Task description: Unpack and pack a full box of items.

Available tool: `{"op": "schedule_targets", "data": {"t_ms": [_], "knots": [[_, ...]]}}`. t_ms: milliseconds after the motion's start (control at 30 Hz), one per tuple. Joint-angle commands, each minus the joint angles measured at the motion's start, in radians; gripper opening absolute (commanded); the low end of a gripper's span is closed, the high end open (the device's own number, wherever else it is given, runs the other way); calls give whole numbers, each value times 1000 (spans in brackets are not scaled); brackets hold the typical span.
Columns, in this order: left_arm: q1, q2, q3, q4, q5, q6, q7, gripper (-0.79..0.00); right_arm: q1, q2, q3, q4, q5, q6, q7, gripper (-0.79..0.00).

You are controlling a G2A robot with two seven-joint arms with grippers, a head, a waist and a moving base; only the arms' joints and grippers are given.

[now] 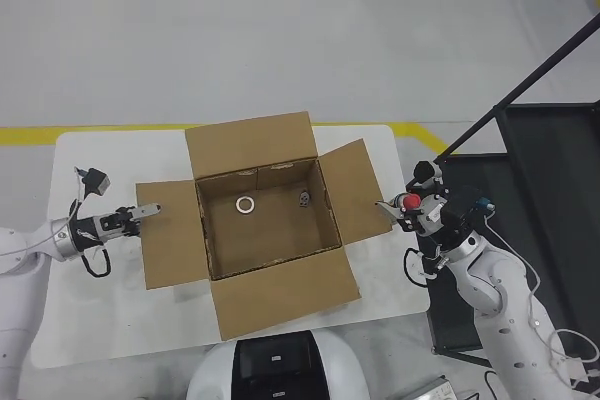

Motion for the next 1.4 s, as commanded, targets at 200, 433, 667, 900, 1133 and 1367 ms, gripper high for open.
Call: {"op": "schedule_targets", "data": {"t_ms": [200, 433, 667, 900, 1133, 1367], "knots": [[-24, 13, -8, 37, 41, -10, -19, 0, 0, 0, 0, 0, 0, 0, 0, 0], [-56, 12, 44, 45, 56, 1, -45, -132, 0, 0, 0, 0, 0, 0, 0, 0], [-94, 13, 63, 63, 52, -6, -46, -785, 0, 0, 0, 0, 0, 0, 0, 0], [-121, 25, 40, 62, 16, -7, -92, -785, 0, 0, 0, 0, 0, 0, 0, 0], [-132, 44, 19, 38, -21, 17, -128, -785, 0, 0, 0, 0, 0, 0, 0, 0], [-140, 72, 20, 20, 8, 42, -153, -785, 0, 0, 0, 0, 0, 0, 0, 0]]}}
